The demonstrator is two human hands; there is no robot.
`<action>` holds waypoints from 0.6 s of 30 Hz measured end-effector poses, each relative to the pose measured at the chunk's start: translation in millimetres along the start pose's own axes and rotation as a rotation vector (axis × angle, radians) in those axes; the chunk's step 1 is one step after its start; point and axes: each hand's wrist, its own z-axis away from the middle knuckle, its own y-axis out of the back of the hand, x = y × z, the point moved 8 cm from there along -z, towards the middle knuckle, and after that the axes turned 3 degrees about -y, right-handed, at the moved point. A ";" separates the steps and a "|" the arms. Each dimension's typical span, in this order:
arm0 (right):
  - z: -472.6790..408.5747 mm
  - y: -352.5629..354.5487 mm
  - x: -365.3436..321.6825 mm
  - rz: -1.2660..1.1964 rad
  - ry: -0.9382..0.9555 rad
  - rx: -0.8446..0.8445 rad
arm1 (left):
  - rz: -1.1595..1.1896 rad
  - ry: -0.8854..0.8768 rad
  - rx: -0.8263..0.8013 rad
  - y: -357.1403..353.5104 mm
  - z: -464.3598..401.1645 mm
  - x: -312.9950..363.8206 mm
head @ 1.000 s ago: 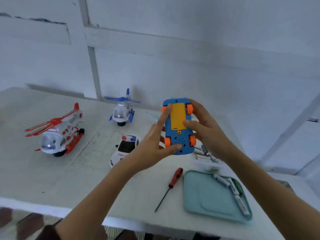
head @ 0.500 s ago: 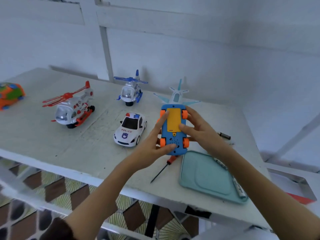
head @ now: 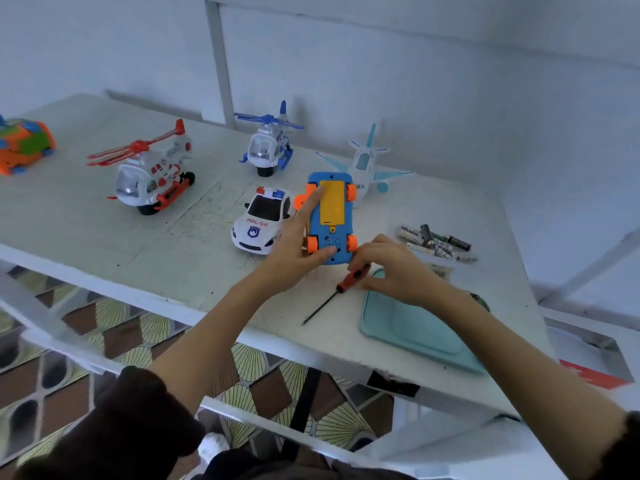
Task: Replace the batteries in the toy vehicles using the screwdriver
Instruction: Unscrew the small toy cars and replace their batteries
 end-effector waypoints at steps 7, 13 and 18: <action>2.0 -16.5 -1.3 0.053 0.024 0.025 | -0.044 -0.055 0.072 0.8 -0.6 -6.0; 11.0 -5.4 -11.3 0.064 0.121 0.182 | -0.030 -0.072 0.081 -0.1 -3.6 -8.1; 25.5 23.7 -6.9 -0.178 0.017 0.370 | -0.124 -0.076 0.133 1.5 -6.2 -15.6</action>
